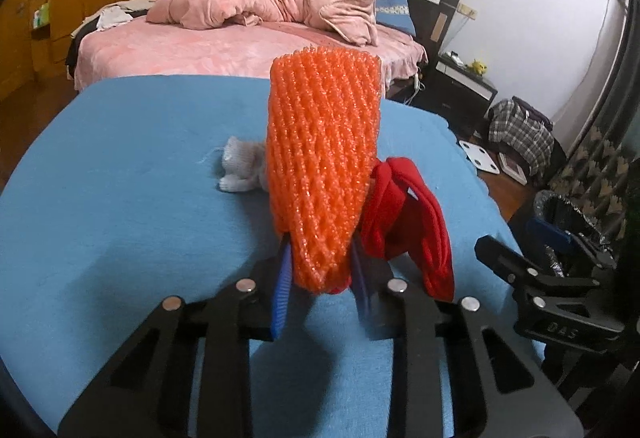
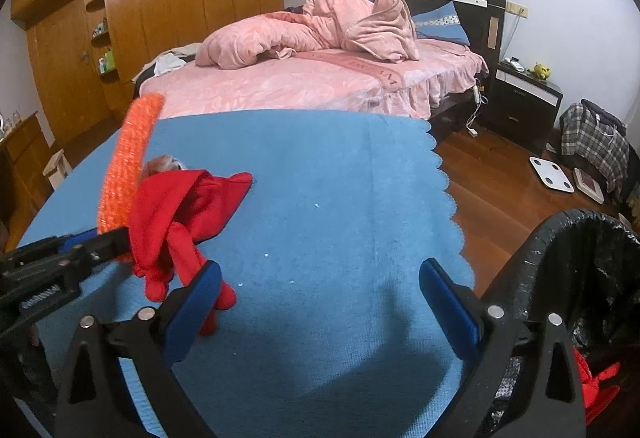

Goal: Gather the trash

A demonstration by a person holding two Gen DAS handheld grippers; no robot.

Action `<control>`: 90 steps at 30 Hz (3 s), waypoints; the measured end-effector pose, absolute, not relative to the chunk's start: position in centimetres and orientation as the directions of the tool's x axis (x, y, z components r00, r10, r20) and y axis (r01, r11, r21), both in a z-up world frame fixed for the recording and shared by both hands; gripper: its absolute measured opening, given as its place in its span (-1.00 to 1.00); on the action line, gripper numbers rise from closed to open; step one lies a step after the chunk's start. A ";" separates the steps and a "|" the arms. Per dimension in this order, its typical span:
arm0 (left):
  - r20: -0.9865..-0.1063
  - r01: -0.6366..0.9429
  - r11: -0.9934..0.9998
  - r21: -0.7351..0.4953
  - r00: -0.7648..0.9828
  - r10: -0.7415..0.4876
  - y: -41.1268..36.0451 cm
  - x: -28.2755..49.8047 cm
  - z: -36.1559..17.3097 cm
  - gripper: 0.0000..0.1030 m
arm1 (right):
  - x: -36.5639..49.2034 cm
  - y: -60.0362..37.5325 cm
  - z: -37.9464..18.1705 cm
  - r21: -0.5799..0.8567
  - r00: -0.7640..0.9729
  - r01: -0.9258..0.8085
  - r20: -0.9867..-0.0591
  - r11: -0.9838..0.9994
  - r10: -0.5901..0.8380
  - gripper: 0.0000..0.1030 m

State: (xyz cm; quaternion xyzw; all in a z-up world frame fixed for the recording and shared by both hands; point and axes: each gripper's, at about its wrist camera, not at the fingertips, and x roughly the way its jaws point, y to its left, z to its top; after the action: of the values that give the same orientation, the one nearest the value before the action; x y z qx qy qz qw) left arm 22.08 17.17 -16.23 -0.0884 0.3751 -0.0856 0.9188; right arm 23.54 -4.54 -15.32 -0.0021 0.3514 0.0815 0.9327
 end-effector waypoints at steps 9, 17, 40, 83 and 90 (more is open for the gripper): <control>-0.664 0.003 0.976 -0.217 0.733 -0.150 19.8 18.8 -15.0 -0.47 | 23.6 -4.7 -15.3 0.054 0.738 -0.150 -0.659 0.987 0.148 0.88; -0.698 -0.019 0.975 -0.221 0.701 -0.145 21.5 18.1 -15.6 -0.20 | 23.5 -4.1 -15.3 0.036 0.738 -0.172 -0.657 0.984 0.153 0.88; -0.676 -0.031 0.973 -0.230 0.724 -0.137 23.4 17.2 -14.3 0.23 | 21.7 -2.4 -15.2 0.086 0.722 -0.214 -0.657 0.973 0.217 0.87; -0.705 -0.196 0.967 -0.161 0.709 0.026 26.0 16.9 -15.4 -0.81 | 21.3 -1.4 -14.6 0.111 0.721 -0.263 -0.637 0.958 0.272 0.71; -0.696 -0.218 0.963 -0.156 0.717 0.049 26.9 16.8 -15.0 -0.82 | 22.0 1.8 -13.7 0.119 0.722 -0.318 -0.612 0.941 0.321 0.71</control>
State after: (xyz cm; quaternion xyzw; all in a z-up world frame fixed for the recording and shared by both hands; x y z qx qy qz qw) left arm 16.82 26.93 -15.03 -0.1142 0.3694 0.0726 0.9194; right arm 22.00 1.81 -13.75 0.0025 0.3305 0.1722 0.9280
